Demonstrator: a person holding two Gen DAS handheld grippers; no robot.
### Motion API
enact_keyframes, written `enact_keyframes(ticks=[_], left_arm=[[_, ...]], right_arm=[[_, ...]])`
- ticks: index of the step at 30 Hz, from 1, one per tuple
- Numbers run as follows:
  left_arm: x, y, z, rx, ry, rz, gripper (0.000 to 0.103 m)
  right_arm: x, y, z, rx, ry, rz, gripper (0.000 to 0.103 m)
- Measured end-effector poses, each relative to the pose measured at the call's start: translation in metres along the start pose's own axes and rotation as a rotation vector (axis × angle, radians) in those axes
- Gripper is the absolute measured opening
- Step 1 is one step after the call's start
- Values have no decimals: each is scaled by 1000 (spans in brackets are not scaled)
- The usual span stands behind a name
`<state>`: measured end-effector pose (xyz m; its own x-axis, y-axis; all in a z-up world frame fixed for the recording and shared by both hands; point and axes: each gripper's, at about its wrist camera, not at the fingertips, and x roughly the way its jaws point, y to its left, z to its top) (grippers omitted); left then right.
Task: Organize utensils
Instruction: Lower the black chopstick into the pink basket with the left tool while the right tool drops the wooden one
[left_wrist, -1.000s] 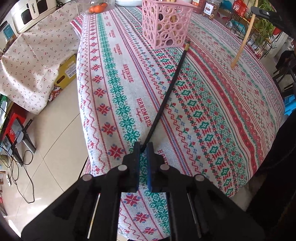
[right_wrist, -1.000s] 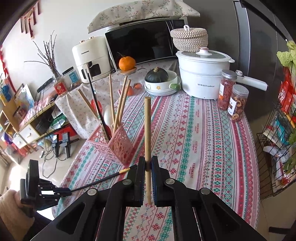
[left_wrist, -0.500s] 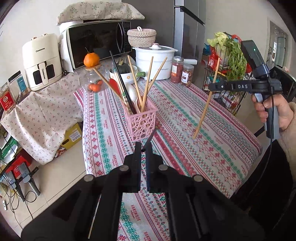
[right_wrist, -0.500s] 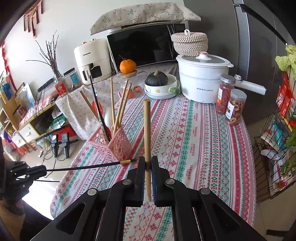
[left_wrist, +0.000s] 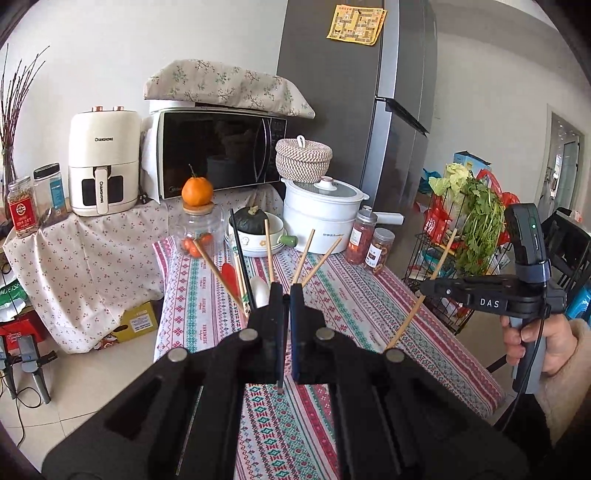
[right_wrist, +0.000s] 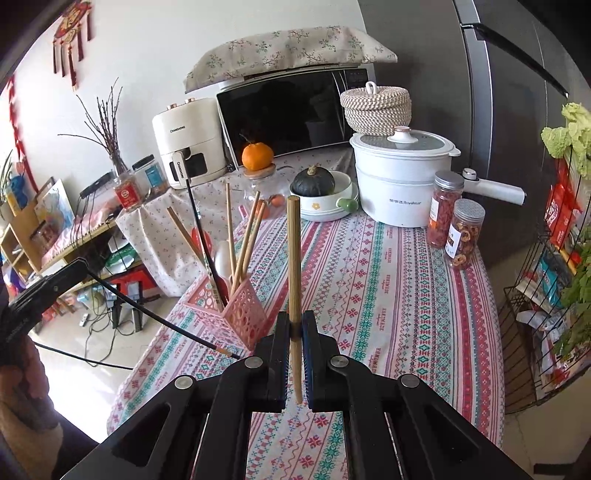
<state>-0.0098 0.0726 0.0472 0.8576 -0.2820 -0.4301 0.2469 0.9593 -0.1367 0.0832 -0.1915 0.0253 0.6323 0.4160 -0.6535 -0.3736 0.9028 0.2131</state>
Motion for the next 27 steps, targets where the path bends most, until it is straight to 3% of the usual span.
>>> enact_keyframes(ticks=[16, 23, 27], left_arm=[[-30, -5, 76, 22, -164, 6, 4], [-3, 0, 87, 38, -159, 19, 4], [19, 2, 85, 48, -109, 12, 4]], right_arm=[[-29, 31, 54, 33, -142, 127, 6], [-2, 46, 74, 47, -160, 156, 6], [23, 56, 78, 32, -150, 156, 6]])
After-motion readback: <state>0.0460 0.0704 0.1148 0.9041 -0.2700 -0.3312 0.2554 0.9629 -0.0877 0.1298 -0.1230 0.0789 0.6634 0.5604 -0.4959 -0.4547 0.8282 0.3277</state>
